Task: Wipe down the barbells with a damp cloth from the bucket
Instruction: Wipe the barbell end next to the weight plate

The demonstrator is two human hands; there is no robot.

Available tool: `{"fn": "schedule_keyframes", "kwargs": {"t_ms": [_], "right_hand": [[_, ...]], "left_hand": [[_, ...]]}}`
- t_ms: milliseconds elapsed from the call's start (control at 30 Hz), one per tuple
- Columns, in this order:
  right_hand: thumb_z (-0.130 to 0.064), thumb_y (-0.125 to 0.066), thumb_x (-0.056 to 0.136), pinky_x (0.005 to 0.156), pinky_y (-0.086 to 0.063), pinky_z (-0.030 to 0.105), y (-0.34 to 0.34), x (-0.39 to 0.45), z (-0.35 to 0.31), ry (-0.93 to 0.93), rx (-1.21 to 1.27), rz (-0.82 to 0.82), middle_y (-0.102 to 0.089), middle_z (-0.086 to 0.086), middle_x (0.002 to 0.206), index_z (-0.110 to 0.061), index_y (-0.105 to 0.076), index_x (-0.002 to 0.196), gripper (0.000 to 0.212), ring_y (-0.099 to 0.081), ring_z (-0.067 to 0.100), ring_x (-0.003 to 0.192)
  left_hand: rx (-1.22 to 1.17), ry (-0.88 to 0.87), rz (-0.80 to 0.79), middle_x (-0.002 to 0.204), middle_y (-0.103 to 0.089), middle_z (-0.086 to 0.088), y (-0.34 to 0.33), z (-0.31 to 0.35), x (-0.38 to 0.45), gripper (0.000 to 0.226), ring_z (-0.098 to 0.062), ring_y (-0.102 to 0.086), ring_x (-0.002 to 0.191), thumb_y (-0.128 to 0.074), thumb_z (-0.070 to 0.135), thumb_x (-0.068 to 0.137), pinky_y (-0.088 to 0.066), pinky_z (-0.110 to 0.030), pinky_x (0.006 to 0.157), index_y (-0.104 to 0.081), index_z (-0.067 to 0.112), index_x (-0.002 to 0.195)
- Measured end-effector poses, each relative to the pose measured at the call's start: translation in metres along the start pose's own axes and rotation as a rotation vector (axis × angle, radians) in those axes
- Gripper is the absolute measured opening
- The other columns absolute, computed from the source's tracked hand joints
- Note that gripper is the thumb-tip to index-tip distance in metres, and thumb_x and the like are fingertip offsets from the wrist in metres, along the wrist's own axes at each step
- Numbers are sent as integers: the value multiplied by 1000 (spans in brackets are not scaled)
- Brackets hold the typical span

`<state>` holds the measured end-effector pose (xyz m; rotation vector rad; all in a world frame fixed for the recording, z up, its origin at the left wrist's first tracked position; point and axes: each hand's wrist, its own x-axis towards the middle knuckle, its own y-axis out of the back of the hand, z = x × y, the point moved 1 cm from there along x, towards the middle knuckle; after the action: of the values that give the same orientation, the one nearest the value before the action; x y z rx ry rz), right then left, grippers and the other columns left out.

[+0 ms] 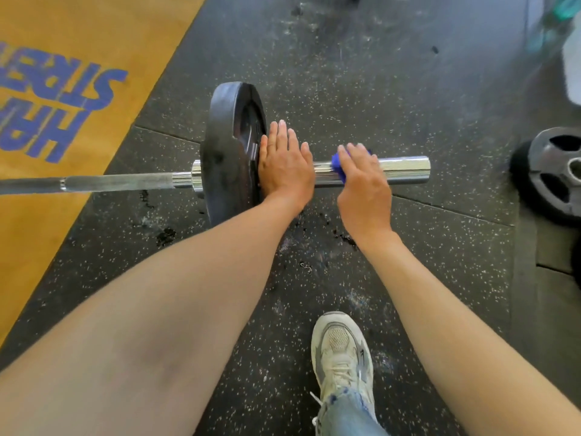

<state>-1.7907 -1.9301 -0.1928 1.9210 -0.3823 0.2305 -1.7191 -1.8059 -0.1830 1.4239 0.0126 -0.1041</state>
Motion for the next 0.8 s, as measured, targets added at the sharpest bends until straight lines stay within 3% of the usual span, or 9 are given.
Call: {"fn": "schedule_keyframes", "kwargs": {"t_ms": [67,233,333,367,467,533,600,733,800], "right_hand": [[15,-57,89,121,-21,36,-2,15,4,-137,8,44,-56,15,145,-2,-56,140,55,-46,34,141],[15,-57,88,123,-26,40,-18,35,-3,133,36,-53,-53,13,148,-4,-54,143,59,-43,33,143],[16,-55,89,121,-31,45,-16,52,9,-138,44,49,-54,13,148,-3,-55,142,56,-42,32,144],[17,-54,89,120,-33,48,-20,55,4,-132,51,57,-53,13,148,-3,-55,142,57,-40,32,144],[14,-55,89,123,-28,42,-35,72,-1,120,69,-18,-54,10,148,-5,-56,142,56,-42,30,144],[10,-56,92,123,-25,35,-38,97,11,7,82,30,-57,10,145,-5,-58,140,51,-46,30,141],[10,-57,92,122,-28,40,-42,116,9,-171,106,86,-59,12,142,-3,-59,137,48,-47,31,140],[13,-56,89,121,-32,46,-63,136,-2,144,119,12,-58,12,144,-3,-59,138,52,-46,31,141],[10,-56,90,120,-32,46,-67,158,15,40,110,67,-59,11,142,-3,-60,137,49,-47,30,140]], "left_hand": [[-15,6,0,171,-10,-5,1,2,13,57,-18,-1,158,-13,35,111,1,-38,128,-22,11,162],[-45,39,-32,170,-15,-6,2,5,47,56,-19,-5,158,-14,34,111,-2,-38,128,-25,12,161],[-58,45,-39,169,-20,-6,3,5,69,56,-20,-9,157,-14,34,110,-7,-39,128,-27,12,160],[-64,48,-44,168,-22,-7,4,6,77,56,-21,-11,157,-15,34,110,-10,-39,127,-28,12,160],[-80,65,-65,167,-26,-7,7,7,100,54,-21,-14,157,-17,34,111,-15,-39,126,-31,12,159],[-93,61,-71,167,-27,-7,8,7,117,54,-22,-14,157,-17,34,111,-15,-39,126,-32,12,158],[-115,62,-65,167,-28,-7,9,6,135,54,-22,-15,156,-17,34,111,-14,-40,127,-34,11,157],[-119,78,-38,165,-30,-8,9,7,172,53,-22,-15,156,-19,33,111,-12,-40,127,-37,11,156],[-124,74,-34,165,-30,-8,9,6,188,53,-23,-15,156,-19,34,111,-10,-41,127,-37,11,156]]}}
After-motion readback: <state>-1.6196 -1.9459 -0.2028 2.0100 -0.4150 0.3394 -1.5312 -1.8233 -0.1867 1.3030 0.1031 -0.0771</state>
